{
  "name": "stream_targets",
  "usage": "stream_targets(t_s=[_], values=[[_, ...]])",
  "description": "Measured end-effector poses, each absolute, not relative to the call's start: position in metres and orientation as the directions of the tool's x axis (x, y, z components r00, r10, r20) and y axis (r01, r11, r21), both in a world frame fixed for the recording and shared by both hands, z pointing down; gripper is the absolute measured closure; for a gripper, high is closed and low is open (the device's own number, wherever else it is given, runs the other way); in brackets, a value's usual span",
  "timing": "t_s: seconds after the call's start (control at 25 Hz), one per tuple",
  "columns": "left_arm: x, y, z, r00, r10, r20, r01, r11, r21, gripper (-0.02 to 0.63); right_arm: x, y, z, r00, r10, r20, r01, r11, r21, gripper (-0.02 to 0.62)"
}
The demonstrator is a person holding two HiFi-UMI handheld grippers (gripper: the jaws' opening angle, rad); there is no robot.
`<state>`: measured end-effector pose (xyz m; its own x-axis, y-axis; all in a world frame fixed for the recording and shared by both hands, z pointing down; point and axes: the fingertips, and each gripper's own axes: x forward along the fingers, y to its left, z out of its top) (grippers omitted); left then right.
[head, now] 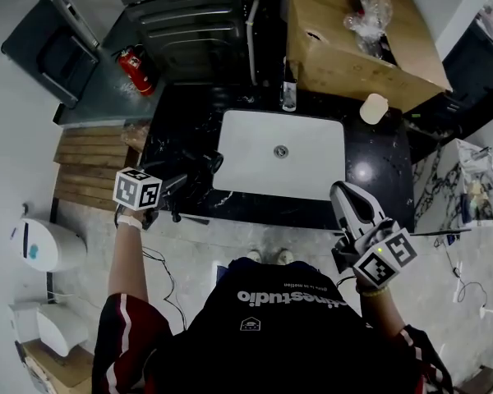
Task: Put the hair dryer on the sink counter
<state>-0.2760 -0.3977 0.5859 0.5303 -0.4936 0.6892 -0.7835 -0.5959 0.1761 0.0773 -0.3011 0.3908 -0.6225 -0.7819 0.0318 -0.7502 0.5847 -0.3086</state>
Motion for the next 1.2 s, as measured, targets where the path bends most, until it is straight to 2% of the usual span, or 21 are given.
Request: stream_targets(t_s=[0.2,0.44,0.6,0.88,1.0,1.2], values=[[-0.239,-0.386,0.48,0.627,-0.665,0.407,-0.753,-0.651,0.098,0.329,0.085,-0.307,0.377,-0.603,-0.798,0.005,-0.766,0.577,-0.284,0.555],[-0.154,-0.36,0.384,0.734,-0.667,0.128,-0.668,-0.743,-0.037,0.348,0.102,-0.314,0.35,-0.566,-0.823,-0.048,-0.79,0.558,-0.256,0.555],[-0.113,-0.353,0.342,0.728,-0.685,0.002,-0.683,-0.725,-0.09,0.416,0.106,-0.31,0.332,-0.551,-0.831,-0.077,-0.802,0.553,-0.226,0.555],[-0.07,-0.355,0.331,0.712,-0.699,-0.065,-0.701,-0.712,-0.031,0.561,0.11,-0.304,0.321,-0.541,-0.834,-0.111,-0.799,0.551,-0.241,0.555],[-0.063,-0.354,0.338,0.703,-0.708,-0.066,-0.707,-0.706,0.036,0.589,0.11,-0.301,0.322,-0.538,-0.836,-0.107,-0.802,0.547,-0.239,0.555],[-0.056,-0.347,0.349,0.707,-0.703,-0.068,-0.699,-0.711,0.076,0.591,0.105,-0.3,0.328,-0.541,-0.837,-0.086,-0.806,0.545,-0.233,0.555]])
